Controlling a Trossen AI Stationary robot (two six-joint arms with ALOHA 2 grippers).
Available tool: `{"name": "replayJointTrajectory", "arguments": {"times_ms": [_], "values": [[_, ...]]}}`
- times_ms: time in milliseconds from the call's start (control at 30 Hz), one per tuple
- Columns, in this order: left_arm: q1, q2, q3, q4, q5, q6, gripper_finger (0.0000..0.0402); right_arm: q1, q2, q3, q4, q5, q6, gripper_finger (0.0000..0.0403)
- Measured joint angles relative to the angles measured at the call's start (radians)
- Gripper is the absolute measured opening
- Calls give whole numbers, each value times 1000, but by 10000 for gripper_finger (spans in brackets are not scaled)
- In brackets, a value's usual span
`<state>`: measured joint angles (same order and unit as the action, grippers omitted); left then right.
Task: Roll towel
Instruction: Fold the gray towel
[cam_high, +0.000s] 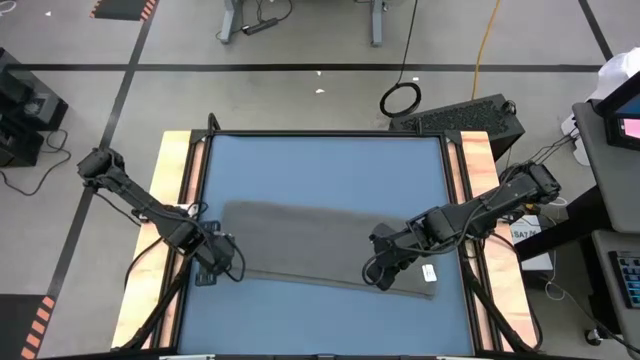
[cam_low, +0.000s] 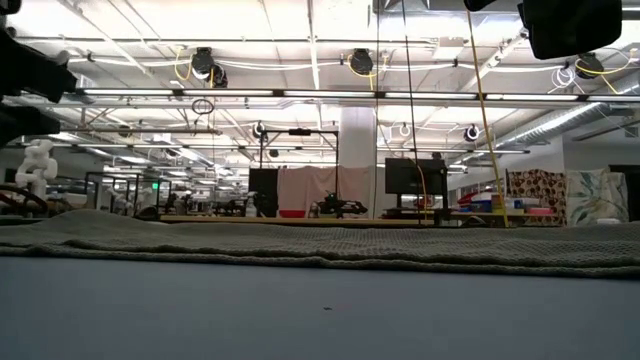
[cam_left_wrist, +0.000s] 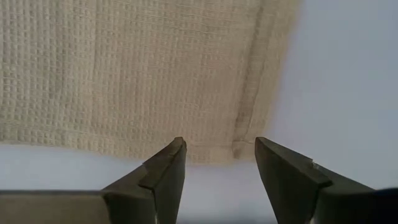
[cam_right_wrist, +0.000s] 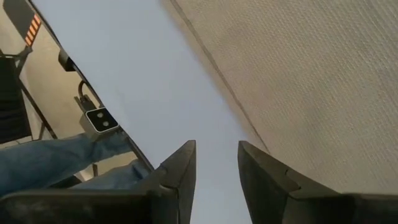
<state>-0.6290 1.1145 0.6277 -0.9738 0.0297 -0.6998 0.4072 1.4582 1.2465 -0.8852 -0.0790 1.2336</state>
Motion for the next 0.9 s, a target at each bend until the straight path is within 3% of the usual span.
{"name": "replayJointTrajectory", "arguments": {"times_ms": [200, 367, 667, 767, 900], "values": [[-14, 12, -41, 65, -8, -5, 169, 0, 0, 0, 0, 4, 3, 109], [-15, 12, -95, 63, 25, -104, 155, 1, 0, 0, -1, 4, 2, 110], [-29, 10, -175, 181, 71, -60, 150, 0, 0, 0, -2, 6, -17, 110], [-29, 9, -179, 179, 60, -73, 118, 0, 0, 0, -2, 6, -17, 110], [-29, 10, -174, 187, 59, -76, 40, 0, 0, 0, -2, 9, -16, 110]]}}
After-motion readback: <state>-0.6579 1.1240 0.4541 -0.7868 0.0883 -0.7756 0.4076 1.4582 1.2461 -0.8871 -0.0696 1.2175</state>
